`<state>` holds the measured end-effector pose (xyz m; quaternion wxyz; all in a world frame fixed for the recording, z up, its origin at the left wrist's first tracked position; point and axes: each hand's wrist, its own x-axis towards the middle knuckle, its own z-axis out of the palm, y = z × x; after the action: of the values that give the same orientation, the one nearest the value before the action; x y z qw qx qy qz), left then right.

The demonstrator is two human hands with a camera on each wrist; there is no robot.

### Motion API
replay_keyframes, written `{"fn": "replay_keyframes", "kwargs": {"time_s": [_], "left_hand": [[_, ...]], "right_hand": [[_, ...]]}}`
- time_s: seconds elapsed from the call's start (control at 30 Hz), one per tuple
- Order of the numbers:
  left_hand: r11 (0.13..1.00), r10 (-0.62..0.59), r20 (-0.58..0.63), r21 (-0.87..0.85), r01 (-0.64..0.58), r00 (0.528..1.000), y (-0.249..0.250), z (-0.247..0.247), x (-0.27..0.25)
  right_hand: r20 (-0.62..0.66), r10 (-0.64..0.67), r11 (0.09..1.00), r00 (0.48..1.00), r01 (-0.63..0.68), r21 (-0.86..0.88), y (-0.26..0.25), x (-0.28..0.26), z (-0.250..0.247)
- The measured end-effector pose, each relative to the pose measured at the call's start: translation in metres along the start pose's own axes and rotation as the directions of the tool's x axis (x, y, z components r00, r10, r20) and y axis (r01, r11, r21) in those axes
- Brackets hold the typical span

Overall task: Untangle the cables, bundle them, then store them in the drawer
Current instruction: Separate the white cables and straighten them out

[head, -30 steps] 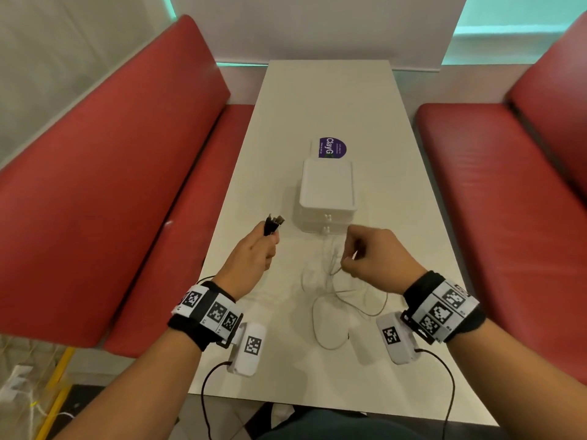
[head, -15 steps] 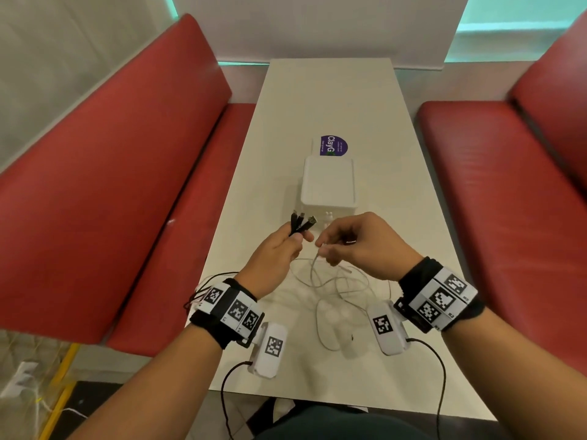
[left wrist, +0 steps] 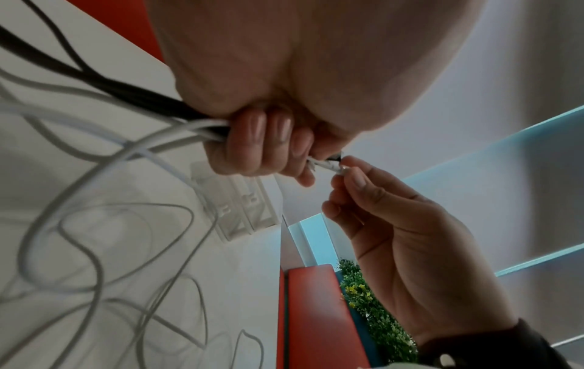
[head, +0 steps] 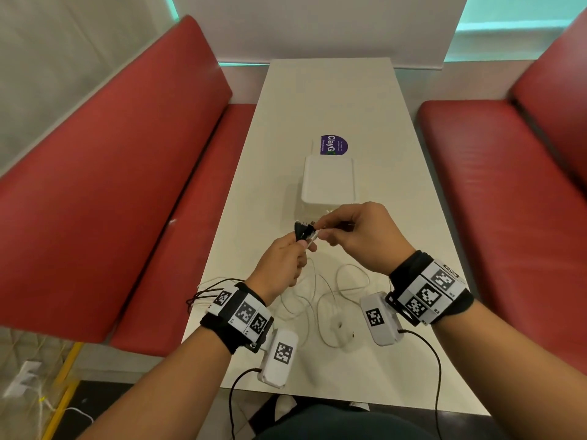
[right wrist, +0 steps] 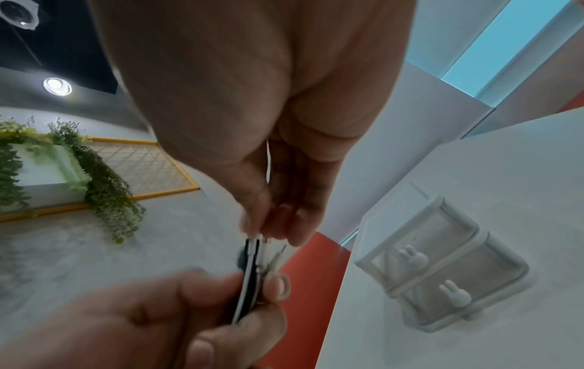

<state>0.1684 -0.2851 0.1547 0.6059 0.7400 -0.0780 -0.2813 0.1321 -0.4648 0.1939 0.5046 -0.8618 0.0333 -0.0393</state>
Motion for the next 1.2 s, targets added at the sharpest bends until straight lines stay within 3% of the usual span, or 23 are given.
{"fn": "replay_keyframes", "kwargs": {"time_s": [0.1, 0.27, 0.5, 0.67, 0.77, 0.83, 0.9, 0.97, 1.07, 1.13, 1.2], "left_hand": [[1.000, -0.003, 0.057, 0.011, 0.003, 0.998, 0.004, 0.002, -0.003], [0.979, 0.088, 0.030, 0.181, -0.092, 0.996, -0.005, 0.006, -0.003], [0.992, 0.051, 0.169, -0.125, -0.030, 0.984, -0.004, 0.003, -0.001], [0.965, 0.055, 0.081, -0.260, -0.032, 0.995, 0.000, 0.002, 0.000], [0.871, 0.074, -0.037, -0.484, -0.083, 0.997, 0.008, -0.002, 0.004], [0.822, 0.090, -0.069, -0.558, -0.113, 0.994, 0.011, -0.005, 0.007], [0.811, 0.115, -0.091, -0.566, -0.146, 0.989, 0.012, -0.009, 0.008], [0.829, 0.121, -0.111, -0.536, -0.162, 0.986, 0.013, -0.011, 0.008], [0.911, 0.131, -0.142, -0.374, -0.176, 0.981, 0.013, -0.017, 0.006], [0.975, 0.173, -0.135, -0.119, -0.189, 0.976, 0.015, -0.022, 0.005], [0.933, 0.276, -0.055, 0.256, -0.254, 0.960, 0.017, -0.025, 0.004]], "right_hand": [[0.000, -0.022, 1.000, 1.000, 0.022, -0.010, -0.001, -0.001, 0.000], [-0.048, -0.008, 1.000, 0.999, 0.009, 0.011, 0.000, 0.000, 0.003], [-0.088, -0.069, 0.997, 0.994, 0.071, 0.027, 0.001, -0.002, 0.009], [-0.146, 0.008, 0.991, 0.989, 0.012, 0.132, 0.004, -0.004, 0.018], [0.056, 0.143, 0.944, 0.988, -0.153, 0.292, 0.009, -0.011, 0.032], [0.222, 0.155, 0.925, 0.963, -0.220, 0.310, 0.012, -0.017, 0.044], [0.264, 0.161, 0.922, 0.951, -0.240, 0.303, 0.011, -0.021, 0.054], [0.232, 0.168, 0.932, 0.958, -0.232, 0.280, 0.010, -0.019, 0.057], [0.196, 0.145, 0.987, 0.970, -0.154, 0.034, 0.011, -0.016, 0.049], [0.174, 0.121, 0.987, 0.977, -0.100, -0.124, 0.015, -0.014, 0.044], [0.179, 0.086, 0.982, 0.980, -0.053, -0.180, 0.019, -0.012, 0.037]]}}
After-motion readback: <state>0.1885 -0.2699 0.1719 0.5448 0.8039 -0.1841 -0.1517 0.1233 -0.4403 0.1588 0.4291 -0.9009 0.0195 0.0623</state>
